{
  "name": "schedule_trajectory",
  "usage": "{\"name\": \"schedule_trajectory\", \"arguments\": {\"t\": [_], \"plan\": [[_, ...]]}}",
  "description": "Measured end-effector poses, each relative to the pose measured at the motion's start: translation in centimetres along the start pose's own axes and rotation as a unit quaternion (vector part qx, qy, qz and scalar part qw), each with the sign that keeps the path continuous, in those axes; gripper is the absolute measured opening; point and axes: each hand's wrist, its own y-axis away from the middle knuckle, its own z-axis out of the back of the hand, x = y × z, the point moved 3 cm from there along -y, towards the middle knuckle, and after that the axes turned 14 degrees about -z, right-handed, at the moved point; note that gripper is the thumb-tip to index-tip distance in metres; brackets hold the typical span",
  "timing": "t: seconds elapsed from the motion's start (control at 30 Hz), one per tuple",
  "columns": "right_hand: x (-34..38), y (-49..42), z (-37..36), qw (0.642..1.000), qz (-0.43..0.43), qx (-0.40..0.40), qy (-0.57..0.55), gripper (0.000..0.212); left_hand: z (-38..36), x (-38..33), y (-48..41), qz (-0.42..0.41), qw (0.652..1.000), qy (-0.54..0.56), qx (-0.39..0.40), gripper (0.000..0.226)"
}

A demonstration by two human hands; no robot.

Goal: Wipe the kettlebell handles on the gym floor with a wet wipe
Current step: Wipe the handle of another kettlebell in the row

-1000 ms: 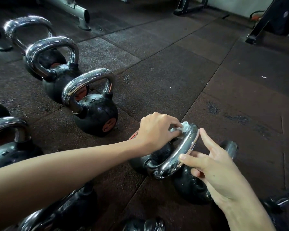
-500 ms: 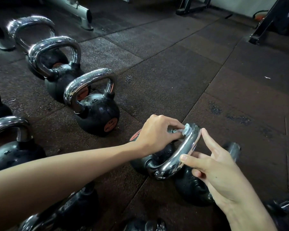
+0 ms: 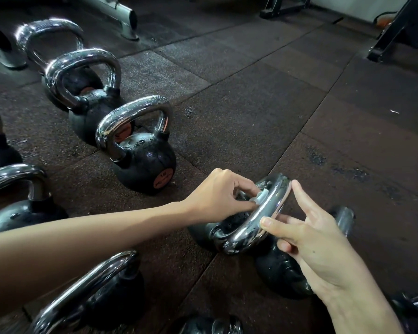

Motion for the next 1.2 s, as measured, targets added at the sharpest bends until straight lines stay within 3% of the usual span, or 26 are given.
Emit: {"name": "schedule_trajectory", "arguments": {"t": [0.33,0.57,0.77,0.9,1.03,1.2], "plan": [[0.2,0.2,1.1,0.999,-0.012,-0.017,0.051,0.105,1.2,-1.4,-0.1,-0.014,0.999,0.041,0.030,0.017],[0.2,0.4,1.5,0.996,-0.014,-0.021,0.085,0.106,2.2,-2.7,1.2,-0.043,0.985,0.027,0.163,0.018],[0.0,0.2,2.0,0.996,-0.027,-0.036,0.079,0.107,2.3,-3.0,1.3,-0.058,0.986,0.028,0.156,0.017],[0.2,0.2,1.9,0.996,-0.027,-0.031,0.083,0.107,1.8,-2.2,1.7,-0.044,0.967,0.028,0.250,0.021],[0.3,0.7,1.1,0.996,-0.017,-0.024,0.087,0.106,1.5,-2.6,0.3,-0.088,0.930,-0.021,0.356,0.024],[0.6,0.5,0.5,0.997,-0.019,-0.021,0.073,0.104,3.7,-2.7,-1.5,-0.121,0.926,-0.031,0.357,0.026]]}}
